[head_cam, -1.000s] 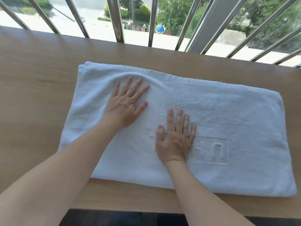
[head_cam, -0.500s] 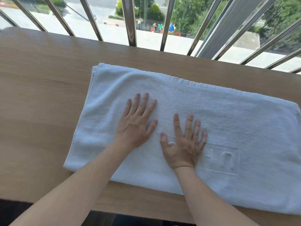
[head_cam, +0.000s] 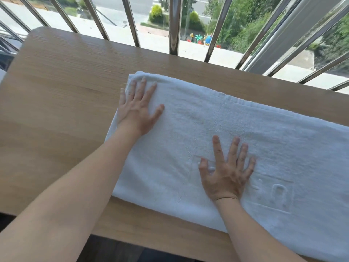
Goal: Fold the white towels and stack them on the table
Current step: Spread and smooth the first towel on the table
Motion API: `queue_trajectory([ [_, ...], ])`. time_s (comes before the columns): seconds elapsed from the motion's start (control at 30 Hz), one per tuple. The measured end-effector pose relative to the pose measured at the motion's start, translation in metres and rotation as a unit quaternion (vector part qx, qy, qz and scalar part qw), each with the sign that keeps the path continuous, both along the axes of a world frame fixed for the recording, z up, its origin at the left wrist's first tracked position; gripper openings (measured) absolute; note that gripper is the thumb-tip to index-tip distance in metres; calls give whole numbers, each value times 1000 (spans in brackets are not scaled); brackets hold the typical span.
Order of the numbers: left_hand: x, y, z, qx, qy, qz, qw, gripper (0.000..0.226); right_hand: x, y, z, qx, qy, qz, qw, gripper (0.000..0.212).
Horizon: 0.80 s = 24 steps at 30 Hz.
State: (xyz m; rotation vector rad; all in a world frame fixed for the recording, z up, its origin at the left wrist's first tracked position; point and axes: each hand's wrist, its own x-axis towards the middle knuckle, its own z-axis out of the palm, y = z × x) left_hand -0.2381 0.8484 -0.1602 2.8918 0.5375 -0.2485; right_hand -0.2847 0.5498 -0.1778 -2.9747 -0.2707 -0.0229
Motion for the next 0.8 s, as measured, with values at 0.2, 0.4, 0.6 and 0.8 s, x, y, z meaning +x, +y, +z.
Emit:
queue_trajectory([
  [0.2, -34, -40, 4, -43, -14, -15, 999, 75, 0, 1, 0, -1, -6, -7, 1000, 70],
  [0.4, -159, -91, -6, -16, -24, -97, 995, 72, 1, 3, 3, -3, 16, -16, 1000, 68],
  [0.6, -168, -40, -2, -15, -6, -19, 1000, 74, 0, 2, 4, 6, 23, -24, 999, 66],
  [0.8, -157, -51, 1, -20, 30, 57, 998, 76, 0, 2, 5, -2, 37, -32, 999, 67],
])
